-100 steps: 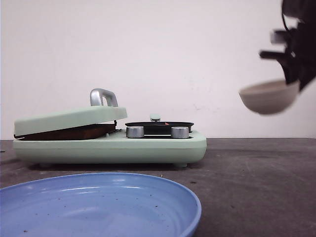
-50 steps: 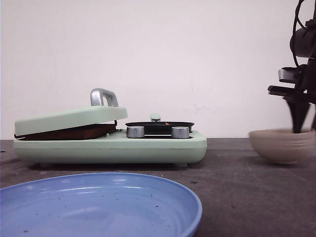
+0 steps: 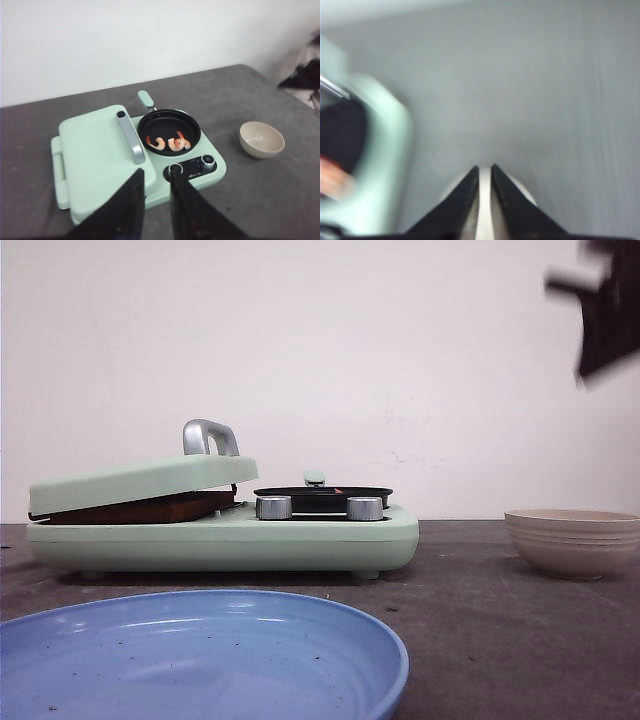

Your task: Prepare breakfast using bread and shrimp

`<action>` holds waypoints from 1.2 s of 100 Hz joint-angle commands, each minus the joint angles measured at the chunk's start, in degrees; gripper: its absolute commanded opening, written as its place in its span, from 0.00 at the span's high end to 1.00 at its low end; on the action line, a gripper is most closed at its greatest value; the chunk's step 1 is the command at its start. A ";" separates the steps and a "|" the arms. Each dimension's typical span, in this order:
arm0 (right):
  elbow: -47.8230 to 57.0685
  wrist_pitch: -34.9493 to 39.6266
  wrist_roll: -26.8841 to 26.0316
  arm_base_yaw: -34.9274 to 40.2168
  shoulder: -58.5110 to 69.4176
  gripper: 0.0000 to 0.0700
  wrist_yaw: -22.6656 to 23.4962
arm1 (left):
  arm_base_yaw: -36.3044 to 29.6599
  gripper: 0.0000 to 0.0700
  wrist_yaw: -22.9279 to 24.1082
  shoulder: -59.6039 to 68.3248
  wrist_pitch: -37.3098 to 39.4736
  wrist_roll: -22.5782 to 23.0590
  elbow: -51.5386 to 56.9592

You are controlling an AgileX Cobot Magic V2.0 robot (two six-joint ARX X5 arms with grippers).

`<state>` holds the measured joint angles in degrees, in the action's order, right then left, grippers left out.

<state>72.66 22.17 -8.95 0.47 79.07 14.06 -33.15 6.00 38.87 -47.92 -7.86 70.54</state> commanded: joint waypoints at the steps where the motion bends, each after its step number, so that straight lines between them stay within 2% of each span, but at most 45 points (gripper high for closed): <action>1: -4.31 -7.41 2.71 1.36 -5.03 0.99 -0.70 | -0.31 0.98 0.24 -0.68 3.80 -4.02 -4.66; 12: -14.97 -19.02 4.55 2.84 -16.17 0.99 -1.05 | -0.31 0.98 0.24 -2.12 6.84 -8.17 -11.02; 21: -21.88 -22.58 4.55 2.82 -23.32 0.99 -1.88 | -0.31 0.98 0.26 -2.23 7.10 -8.57 -12.96; 39: -30.91 -22.58 4.66 2.78 -31.67 0.99 -10.95 | -0.31 0.98 0.50 -1.11 8.70 -8.46 -13.31; 46: -32.28 -21.77 4.44 2.84 -33.09 0.99 -13.11 | -0.31 0.98 0.52 -1.03 9.64 -8.46 -13.31; 55: -32.33 -19.50 4.50 2.84 -34.01 0.99 -12.81 | -0.31 0.98 0.37 -1.03 9.75 -8.79 -13.29; 120: -32.30 -20.48 3.19 2.78 -34.62 0.99 -12.61 | -0.31 0.98 0.39 -1.70 9.90 -8.90 -13.18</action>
<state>39.79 2.31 -4.97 3.22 44.12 1.45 -33.12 6.17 37.06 -38.74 -16.27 56.18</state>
